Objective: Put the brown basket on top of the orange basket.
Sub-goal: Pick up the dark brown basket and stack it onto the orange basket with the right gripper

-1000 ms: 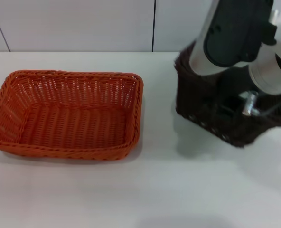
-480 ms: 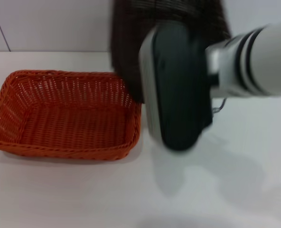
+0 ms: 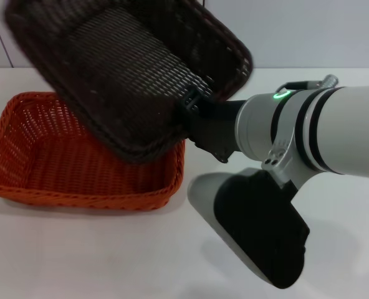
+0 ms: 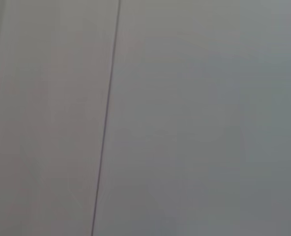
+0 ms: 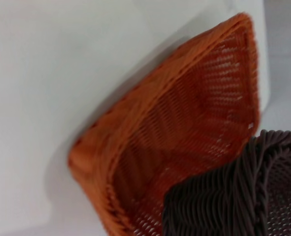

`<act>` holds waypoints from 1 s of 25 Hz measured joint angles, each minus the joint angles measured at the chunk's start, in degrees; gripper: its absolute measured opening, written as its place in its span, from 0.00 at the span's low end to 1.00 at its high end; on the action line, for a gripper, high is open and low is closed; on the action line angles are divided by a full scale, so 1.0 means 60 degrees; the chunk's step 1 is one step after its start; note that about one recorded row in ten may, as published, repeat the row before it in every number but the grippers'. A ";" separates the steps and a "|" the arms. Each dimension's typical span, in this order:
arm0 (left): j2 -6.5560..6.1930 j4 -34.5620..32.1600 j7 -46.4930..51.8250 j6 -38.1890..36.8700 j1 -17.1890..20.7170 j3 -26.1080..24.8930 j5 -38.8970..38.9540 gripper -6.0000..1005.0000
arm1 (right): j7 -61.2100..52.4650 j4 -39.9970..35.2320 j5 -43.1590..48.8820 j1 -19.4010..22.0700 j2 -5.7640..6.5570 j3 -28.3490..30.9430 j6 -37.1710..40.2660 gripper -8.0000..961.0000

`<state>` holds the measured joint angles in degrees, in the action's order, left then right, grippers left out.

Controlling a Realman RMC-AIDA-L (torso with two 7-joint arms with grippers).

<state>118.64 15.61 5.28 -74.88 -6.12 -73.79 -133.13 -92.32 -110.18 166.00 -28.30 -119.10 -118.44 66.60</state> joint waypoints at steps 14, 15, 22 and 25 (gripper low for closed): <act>0.0017 -0.0015 -0.0027 0.0181 -0.0216 -0.0068 0.0072 0.75 | 0.4091 0.1532 -0.1152 0.0532 0.0026 -0.0262 -0.1940 0.18; 0.0016 -0.0015 -0.0028 0.0181 -0.0215 -0.0078 0.0070 0.75 | 0.4456 0.1707 -0.1325 0.0561 0.0033 -0.0258 -0.2074 0.18; -0.0003 -0.0013 -0.0045 0.0181 -0.0233 -0.0067 0.0071 0.75 | 0.4444 0.2064 -0.1530 0.0556 0.0045 -0.0103 -0.2917 0.18; -0.0012 -0.0010 -0.0047 0.0180 -0.0250 -0.0032 0.0070 0.75 | 0.4287 0.2216 -0.1597 0.0614 0.0042 -0.0083 -0.3184 0.18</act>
<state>118.57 15.55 5.00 -73.80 -7.63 -73.99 -132.71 -66.59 -96.88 156.41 -24.61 -118.84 -118.93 47.50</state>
